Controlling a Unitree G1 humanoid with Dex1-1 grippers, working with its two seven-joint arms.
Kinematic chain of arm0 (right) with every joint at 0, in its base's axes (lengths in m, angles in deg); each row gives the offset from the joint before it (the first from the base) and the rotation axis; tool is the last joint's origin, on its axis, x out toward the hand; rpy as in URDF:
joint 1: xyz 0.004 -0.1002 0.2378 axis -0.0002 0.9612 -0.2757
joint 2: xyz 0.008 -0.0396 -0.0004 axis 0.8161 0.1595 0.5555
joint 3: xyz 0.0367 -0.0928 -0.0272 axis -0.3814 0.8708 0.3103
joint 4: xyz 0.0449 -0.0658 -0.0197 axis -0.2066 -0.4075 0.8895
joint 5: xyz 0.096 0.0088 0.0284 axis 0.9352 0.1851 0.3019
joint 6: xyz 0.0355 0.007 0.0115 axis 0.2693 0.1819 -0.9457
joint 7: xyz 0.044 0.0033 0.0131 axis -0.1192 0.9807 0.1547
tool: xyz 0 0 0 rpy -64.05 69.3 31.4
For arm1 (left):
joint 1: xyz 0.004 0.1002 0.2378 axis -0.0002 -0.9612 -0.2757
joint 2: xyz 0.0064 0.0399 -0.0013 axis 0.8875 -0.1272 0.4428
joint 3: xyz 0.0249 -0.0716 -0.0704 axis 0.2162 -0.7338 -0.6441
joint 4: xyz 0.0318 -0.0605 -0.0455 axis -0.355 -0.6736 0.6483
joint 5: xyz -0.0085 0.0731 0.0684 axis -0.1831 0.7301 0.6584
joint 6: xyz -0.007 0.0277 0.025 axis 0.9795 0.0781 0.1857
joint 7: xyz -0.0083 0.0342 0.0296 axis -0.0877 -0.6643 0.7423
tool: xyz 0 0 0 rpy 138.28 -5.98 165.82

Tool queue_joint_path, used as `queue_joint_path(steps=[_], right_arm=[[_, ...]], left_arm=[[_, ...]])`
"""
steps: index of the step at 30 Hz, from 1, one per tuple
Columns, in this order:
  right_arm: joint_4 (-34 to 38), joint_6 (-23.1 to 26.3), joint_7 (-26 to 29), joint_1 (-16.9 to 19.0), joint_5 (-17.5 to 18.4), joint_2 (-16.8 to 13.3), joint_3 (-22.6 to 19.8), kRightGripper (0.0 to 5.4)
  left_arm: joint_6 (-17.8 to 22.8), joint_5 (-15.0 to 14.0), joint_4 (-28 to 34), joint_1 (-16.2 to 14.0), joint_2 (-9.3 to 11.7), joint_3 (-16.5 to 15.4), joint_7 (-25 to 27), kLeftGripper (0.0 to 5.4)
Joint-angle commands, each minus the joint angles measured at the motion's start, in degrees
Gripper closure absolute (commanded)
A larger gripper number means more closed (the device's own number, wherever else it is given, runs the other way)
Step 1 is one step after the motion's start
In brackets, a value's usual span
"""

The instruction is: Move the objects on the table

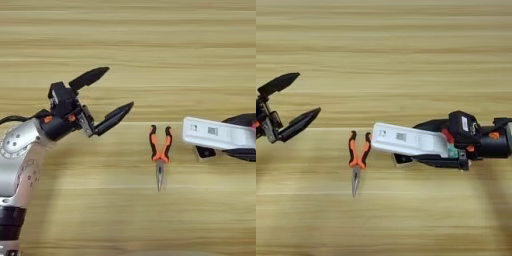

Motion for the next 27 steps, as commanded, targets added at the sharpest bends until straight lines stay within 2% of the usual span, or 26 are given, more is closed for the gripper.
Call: queue_joint_path(steps=[1, 9, 27], right_arm=[[2.0, 1.3, -0.1, -2.2, 0.6, -0.6, 0.8, 2.5], [4.5, 2.1, -0.9, -2.8, 0.6, 0.4, 2.2, 2.5], [7.1, 3.6, -2.6, -5.5, 0.4, 2.4, 6.7, 2.5]], left_arm=[[3.2, -1.3, 2.2, -0.1, 2.1, 2.5, 4.6, 0.0], [4.5, 1.9, 1.0, 2.6, 2.2, 7.8, 8.9, 0.0], [4.3, 4.9, 1.1, 4.9, 1.1, 12.3, 10.9, 0.0]])
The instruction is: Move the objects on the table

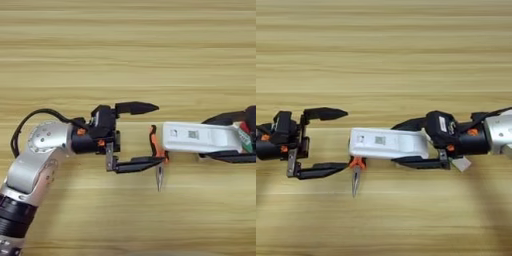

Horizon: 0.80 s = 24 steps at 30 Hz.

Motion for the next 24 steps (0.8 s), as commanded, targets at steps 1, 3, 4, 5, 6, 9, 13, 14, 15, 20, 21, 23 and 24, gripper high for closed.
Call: queue_joint_path(steps=[1, 3, 4, 5, 6, 9, 13, 14, 15, 20, 21, 23, 24], right_arm=[[0.9, 0.9, -0.3, -2.0, 0.4, 0.9, 1.4, 2.5], [0.8, 0.9, -0.3, -2.6, 0.2, 1.3, 2.0, 2.5], [0.7, 1.0, -0.3, -2.8, 0.2, 1.5, 2.2, 2.5], [0.6, 1.0, -0.3, -3.0, 0.2, 1.6, 2.4, 2.5], [0.6, 1.0, -0.3, -3.2, 0.1, 1.8, 2.6, 2.5], [0.5, 1.1, -0.3, -3.6, -0.1, 2.1, 3.1, 2.5], [0.3, 1.0, -0.4, -4.1, -0.2, 2.4, 3.7, 2.5], [0.3, 0.9, -0.4, -4.2, -0.3, 2.5, 3.8, 2.5], [0.3, 0.9, -0.4, -4.3, -0.3, 2.6, 3.9, 2.5], [0.4, 0.9, -0.4, -4.5, -0.4, 3.0, 4.3, 2.5], [0.4, 0.9, -0.4, -4.5, -0.4, 3.1, 4.3, 2.5], [0.3, 0.9, -0.4, -4.5, -0.5, 3.2, 4.4, 2.5], [0.2, 0.8, -0.4, -4.6, -0.5, 3.3, 4.4, 2.5]], left_arm=[[-0.4, 1.9, -0.2, 1.2, -0.2, 1.5, 0.7, 0.0], [-0.6, 2.4, -0.3, 1.3, -0.3, 2.1, 0.8, 0.0], [-0.6, 2.6, -0.3, 1.3, -0.4, 2.3, 0.8, 0.0], [-0.6, 2.7, -0.3, 1.4, -0.5, 2.4, 0.8, 0.0], [-0.6, 2.9, -0.3, 1.5, -0.6, 2.5, 0.8, 0.0], [-0.6, 3.0, -0.1, 1.5, -0.7, 2.7, 0.7, 0.0], [-1.0, 3.5, -0.5, 1.6, -1.1, 3.1, 0.7, 0.0], [-1.1, 3.6, -0.5, 1.6, -1.2, 3.1, 0.7, 0.0], [-1.1, 3.7, -0.6, 1.6, -1.2, 3.2, 0.7, 0.0], [-1.3, 3.8, -1.1, 2.0, -1.7, 3.1, 0.2, 0.0], [-1.2, 3.8, -1.1, 2.1, -1.8, 3.1, 0.1, 0.0], [-1.2, 3.8, -1.1, 2.1, -1.9, 3.1, 0.1, 0.23], [-1.2, 3.8, -1.1, 2.2, -2.0, 3.1, 0.1, 0.3]])
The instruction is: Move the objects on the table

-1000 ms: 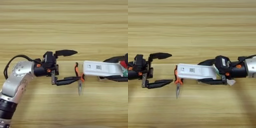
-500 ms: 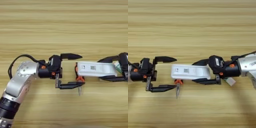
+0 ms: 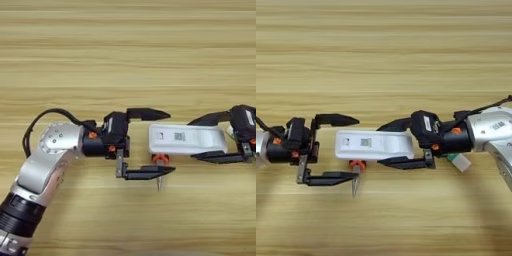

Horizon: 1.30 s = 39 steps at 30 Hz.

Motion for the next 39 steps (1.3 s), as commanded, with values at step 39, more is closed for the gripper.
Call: queue_joint_path(steps=[39], right_arm=[[0.3, -0.5, -0.2, -1.7, -0.2, 0.7, 0.0, 2.5]], left_arm=[[-1.0, 2.2, -1.1, 0.8, -0.2, 0.8, 0.1, 2.54]])
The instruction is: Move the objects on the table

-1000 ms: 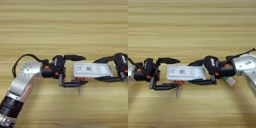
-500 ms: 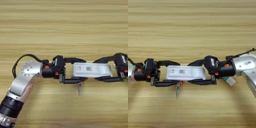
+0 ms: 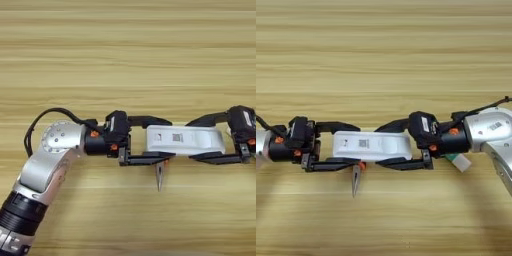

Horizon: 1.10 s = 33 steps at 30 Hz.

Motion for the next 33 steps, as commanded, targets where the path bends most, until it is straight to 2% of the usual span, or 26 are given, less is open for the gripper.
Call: queue_joint_path(steps=[1, 19, 20, 33], right_arm=[[0.5, -0.5, -0.3, -1.5, 0.0, 0.1, -0.5, 2.5], [0.9, -0.7, -0.5, -1.3, 0.6, 0.7, -0.7, 2.5], [0.9, -0.7, -0.6, -1.4, 0.6, 0.8, -0.8, 2.21], [1.0, -0.3, -0.6, -1.7, 1.4, 1.6, -1.2, 0.88]], left_arm=[[-0.5, 1.1, -0.6, 0.6, 0.1, 0.6, 0.4, 2.54], [-1.3, 1.2, -1.2, 0.6, -0.4, 0.6, 0.0, 2.54], [-1.3, 1.2, -1.3, 0.6, -0.4, 0.6, 0.0, 2.55], [-1.9, 1.7, -2.0, 0.8, -0.7, 0.6, 0.0, 2.55]])
